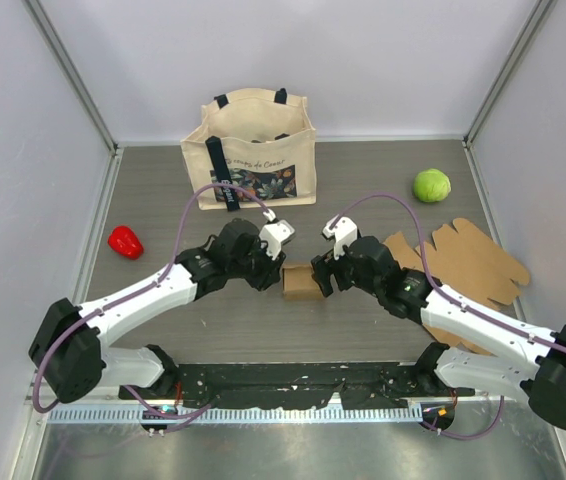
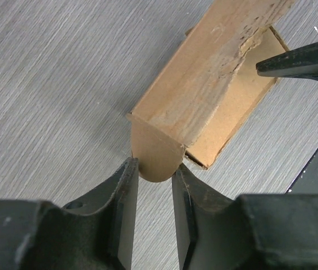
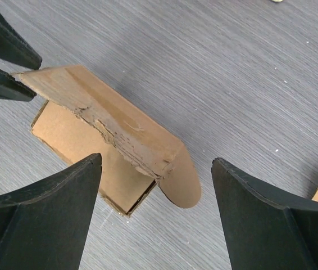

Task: Fold the paper box

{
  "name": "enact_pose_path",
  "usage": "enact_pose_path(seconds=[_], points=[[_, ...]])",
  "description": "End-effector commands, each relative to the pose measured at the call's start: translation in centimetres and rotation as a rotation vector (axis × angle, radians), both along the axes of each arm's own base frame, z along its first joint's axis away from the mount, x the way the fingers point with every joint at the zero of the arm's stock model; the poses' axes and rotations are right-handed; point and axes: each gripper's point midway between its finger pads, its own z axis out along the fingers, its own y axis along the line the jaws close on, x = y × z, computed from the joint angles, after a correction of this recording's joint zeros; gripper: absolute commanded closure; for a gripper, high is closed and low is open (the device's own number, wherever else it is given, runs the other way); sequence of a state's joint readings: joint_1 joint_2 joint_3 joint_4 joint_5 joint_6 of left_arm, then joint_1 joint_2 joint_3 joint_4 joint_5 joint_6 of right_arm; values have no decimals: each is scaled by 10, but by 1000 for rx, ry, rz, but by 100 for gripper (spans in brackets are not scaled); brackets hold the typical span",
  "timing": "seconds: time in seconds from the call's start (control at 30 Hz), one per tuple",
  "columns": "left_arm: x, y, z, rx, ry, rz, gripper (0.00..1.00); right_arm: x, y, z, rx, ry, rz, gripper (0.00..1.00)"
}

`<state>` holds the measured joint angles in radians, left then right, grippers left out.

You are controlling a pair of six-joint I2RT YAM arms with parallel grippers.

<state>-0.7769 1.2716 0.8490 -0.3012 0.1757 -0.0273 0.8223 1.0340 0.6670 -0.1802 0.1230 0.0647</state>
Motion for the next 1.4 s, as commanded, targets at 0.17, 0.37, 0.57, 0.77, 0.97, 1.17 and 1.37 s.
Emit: enact_pose_path(seconds=[0.17,0.37,0.57,0.77,0.97,1.17,1.37], points=[[6,-13,30,-54,20,23,73,19,4,5,45,-58,-91,20],[8,-14,37,-64,50,67,85,18,5,-2,41,-51,-94,20],[8,-19,41,-70,103,90,98,16,7,-10,25,-37,-96,22],[12,-26,55,-87,134,115,100,16,10,-13,11,-39,-102,22],[9,-36,55,-82,253,149,100,15,10,-16,26,-24,-124,23],[7,-38,35,-91,330,234,100,19,9,-12,47,-27,-168,23],[10,-33,27,-73,328,265,100,20,10,-8,44,-16,-173,19]])
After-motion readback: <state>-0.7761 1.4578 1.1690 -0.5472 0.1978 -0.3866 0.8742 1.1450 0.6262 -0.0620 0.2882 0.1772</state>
